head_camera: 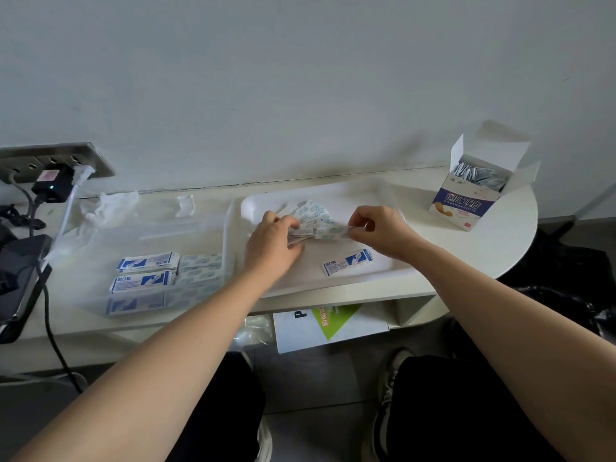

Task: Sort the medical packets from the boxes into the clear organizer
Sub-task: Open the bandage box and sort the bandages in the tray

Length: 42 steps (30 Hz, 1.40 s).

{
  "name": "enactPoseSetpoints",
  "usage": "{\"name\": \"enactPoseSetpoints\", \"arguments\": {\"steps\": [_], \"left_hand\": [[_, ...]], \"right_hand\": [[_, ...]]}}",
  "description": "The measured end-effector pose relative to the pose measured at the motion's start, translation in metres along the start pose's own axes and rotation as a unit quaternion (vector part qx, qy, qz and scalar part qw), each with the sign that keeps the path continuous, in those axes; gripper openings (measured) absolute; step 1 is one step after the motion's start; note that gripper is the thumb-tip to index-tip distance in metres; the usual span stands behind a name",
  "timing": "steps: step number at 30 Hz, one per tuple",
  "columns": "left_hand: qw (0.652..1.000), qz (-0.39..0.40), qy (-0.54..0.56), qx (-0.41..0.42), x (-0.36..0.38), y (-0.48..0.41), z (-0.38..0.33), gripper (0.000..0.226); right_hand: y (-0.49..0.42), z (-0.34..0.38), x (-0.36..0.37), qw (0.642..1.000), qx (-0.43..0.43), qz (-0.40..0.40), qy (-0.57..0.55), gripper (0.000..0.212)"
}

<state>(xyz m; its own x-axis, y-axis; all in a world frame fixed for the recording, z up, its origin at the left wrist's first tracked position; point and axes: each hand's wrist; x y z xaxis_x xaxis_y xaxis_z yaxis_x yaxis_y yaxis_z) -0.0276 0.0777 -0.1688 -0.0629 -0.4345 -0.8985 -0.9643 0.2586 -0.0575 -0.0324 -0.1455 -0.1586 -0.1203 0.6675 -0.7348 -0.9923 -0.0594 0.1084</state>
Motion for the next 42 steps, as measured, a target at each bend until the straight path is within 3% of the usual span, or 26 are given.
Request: {"name": "enactPoseSetpoints", "arguments": {"steps": [3,7,17,26,29,32,38,42], "left_hand": [[0.999,-0.004,-0.037,-0.004,0.003,-0.002,-0.002,0.046],[0.999,-0.027,-0.038,-0.011,0.004,-0.005,0.000,0.037],[0.994,-0.074,0.070,-0.038,-0.001,-0.008,0.008,0.033],[0.989,-0.062,0.135,0.016,-0.006,-0.005,-0.005,0.032],[0.989,-0.056,0.138,0.024,-0.005,-0.006,-0.010,0.031],[0.986,-0.031,0.158,0.031,-0.005,-0.005,-0.011,0.035],[0.984,0.039,0.172,0.019,-0.007,0.002,0.000,0.034],[0.988,0.063,0.138,0.013,-0.006,0.006,-0.003,0.027]], "right_hand": [[-0.001,-0.001,-0.001,0.999,0.032,-0.010,-0.021,0.005],[-0.002,-0.003,-0.005,0.996,0.060,-0.029,-0.067,0.010],[-0.005,-0.004,-0.007,0.982,0.109,-0.021,-0.151,0.014],[-0.005,0.005,-0.013,0.955,0.099,0.009,-0.279,0.011],[-0.003,0.005,-0.008,0.977,0.052,0.045,-0.201,0.012],[-0.001,0.006,-0.007,0.997,-0.020,0.010,-0.067,0.005],[0.002,0.003,0.001,0.983,-0.152,-0.043,0.092,0.006],[0.003,0.000,0.012,0.976,-0.162,-0.052,0.135,0.019]]}}
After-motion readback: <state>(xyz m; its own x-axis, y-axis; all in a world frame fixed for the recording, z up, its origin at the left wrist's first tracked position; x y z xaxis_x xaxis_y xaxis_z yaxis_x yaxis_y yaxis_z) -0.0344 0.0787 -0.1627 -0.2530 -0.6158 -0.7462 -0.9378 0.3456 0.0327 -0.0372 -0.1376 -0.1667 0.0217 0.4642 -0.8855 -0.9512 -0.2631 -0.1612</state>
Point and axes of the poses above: each hand's wrist, its own y-axis away from the middle knuckle, its own x-axis out of the palm, z = x × y, and after that the axes turned 5 degrees about x, right-handed
